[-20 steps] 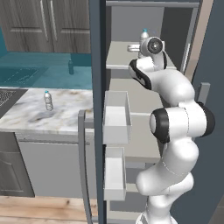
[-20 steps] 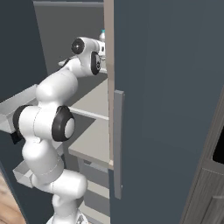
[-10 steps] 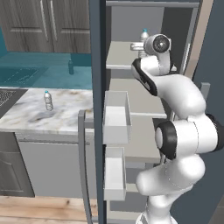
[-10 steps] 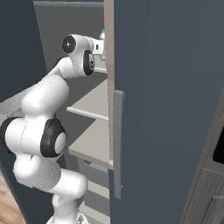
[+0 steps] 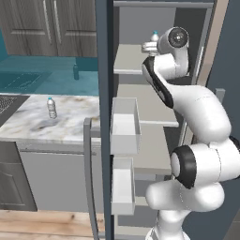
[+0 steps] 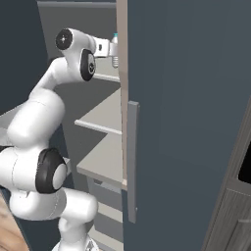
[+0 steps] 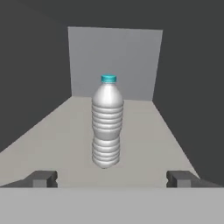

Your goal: Take the bottled waters from the counter and place them in the freezer to freeze. Close the freezer door after placing the bottles.

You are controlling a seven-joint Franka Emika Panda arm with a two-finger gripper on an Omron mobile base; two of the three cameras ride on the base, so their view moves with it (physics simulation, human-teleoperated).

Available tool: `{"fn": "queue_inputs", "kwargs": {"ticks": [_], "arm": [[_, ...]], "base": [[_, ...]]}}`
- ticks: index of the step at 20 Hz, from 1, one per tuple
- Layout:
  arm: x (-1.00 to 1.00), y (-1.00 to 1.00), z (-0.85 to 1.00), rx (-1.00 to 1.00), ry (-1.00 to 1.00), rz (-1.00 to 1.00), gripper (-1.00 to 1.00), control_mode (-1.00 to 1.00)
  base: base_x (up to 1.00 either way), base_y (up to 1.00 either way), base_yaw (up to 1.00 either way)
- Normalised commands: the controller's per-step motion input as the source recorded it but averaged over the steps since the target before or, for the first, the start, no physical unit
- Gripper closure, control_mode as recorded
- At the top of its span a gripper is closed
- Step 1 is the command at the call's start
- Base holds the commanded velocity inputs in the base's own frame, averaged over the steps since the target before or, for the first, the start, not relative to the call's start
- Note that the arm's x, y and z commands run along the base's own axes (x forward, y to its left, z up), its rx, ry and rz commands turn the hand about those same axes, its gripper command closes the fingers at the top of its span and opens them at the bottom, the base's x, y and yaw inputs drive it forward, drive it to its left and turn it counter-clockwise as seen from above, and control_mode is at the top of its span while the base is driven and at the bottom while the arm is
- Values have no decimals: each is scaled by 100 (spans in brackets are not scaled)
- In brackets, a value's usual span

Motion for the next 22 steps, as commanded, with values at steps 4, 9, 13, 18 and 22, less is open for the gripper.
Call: {"fn": "queue_inputs", "kwargs": {"ticks": [4,9,13,18,22], "arm": [[-83,0,0,4,10,0,-100,-100],[-95,0,-3,6,-2,0,-100,-100],[-81,0,-4,5,-4,0,-100,-100],[-71,0,0,1,0,0,-100,-100],[-71,0,-1,2,0,0,-100,-100]], "base": [[0,0,0],[0,0,0],[0,0,0],[0,0,0],[0,0,0]]}}
